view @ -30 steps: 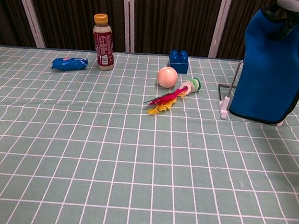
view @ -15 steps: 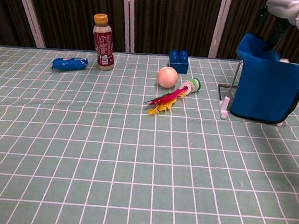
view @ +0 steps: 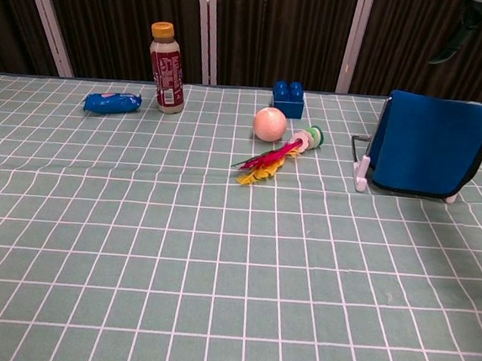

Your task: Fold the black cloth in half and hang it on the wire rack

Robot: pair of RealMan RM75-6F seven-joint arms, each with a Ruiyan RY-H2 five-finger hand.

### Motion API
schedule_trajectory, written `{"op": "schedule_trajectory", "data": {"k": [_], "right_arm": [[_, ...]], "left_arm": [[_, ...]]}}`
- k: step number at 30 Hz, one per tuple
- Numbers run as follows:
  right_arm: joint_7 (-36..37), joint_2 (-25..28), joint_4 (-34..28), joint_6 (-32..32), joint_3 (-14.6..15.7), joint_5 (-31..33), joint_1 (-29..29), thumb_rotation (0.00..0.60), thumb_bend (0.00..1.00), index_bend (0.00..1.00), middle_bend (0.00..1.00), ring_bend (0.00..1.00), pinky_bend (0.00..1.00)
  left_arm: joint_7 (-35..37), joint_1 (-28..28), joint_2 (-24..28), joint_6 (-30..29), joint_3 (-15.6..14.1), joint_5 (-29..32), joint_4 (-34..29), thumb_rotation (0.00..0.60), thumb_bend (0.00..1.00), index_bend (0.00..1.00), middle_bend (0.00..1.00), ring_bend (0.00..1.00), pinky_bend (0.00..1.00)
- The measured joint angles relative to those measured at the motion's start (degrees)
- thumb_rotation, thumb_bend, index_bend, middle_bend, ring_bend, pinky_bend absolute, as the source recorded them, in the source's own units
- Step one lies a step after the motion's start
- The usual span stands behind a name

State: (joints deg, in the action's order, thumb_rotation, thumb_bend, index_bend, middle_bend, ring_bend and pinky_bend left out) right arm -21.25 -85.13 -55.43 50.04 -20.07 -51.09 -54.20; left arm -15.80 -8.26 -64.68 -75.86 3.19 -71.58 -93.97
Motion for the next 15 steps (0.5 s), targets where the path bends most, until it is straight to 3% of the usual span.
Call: {"op": "schedule_trajectory", "data": {"k": [9, 15], "right_arm": [[3.34, 11.64, -24.35, 11.76, 1.05, -5.58, 9.68, 0.600, 0.00, 0.01, 0.03, 0.00, 0.00], [7.45, 19.21, -37.97, 23.30, 5.80, -15.06, 20.50, 0.600, 0.00, 0.01, 0.00, 0.00, 0.00]], "left_arm": [[3.77, 0.98, 1.89, -2.51, -0.87, -4.60, -1.52, 0.600, 0.00, 0.00, 0.00, 0.00, 0.00], [6.65, 2.04, 2.85, -5.95, -1.66, -9.64, -1.95, 0.600, 0.00, 0.00, 0.00, 0.00, 0.00]]}}
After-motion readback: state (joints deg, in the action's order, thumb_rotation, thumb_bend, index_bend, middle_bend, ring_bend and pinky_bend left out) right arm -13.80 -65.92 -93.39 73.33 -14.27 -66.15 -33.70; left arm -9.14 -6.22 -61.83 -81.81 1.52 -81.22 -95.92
